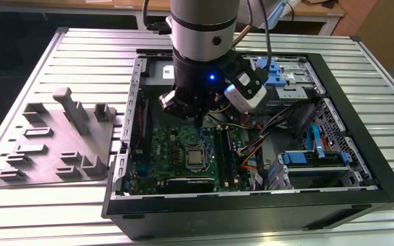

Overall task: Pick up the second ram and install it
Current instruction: 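Insert the second ram into the second slot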

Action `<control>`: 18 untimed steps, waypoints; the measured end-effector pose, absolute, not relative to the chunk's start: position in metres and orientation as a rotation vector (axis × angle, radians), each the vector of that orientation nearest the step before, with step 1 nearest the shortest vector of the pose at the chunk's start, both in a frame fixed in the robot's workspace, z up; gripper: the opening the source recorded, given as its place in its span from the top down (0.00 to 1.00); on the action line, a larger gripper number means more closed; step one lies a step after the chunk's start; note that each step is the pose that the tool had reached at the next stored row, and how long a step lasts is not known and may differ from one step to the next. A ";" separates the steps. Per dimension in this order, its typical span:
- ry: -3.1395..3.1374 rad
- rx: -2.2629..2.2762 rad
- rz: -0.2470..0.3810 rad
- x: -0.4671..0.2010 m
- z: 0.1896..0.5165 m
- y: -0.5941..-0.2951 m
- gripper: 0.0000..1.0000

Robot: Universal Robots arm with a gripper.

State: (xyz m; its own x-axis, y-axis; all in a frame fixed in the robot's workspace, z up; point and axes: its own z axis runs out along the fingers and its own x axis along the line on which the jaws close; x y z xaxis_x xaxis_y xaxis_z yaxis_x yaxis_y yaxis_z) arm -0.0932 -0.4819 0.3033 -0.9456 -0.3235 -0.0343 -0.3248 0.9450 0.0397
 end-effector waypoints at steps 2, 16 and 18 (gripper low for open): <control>3.079 -0.457 0.069 -0.093 0.303 -0.482 0.89; 3.107 -0.062 0.063 -0.093 0.300 -0.482 0.89; 3.107 -0.040 0.062 -0.093 0.300 -0.482 0.89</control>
State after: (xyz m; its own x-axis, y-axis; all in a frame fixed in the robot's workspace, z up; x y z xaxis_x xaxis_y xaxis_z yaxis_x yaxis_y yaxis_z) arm -0.0932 -0.4819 0.3001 -0.9991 -0.0252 -0.0342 -0.0265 0.9989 0.0396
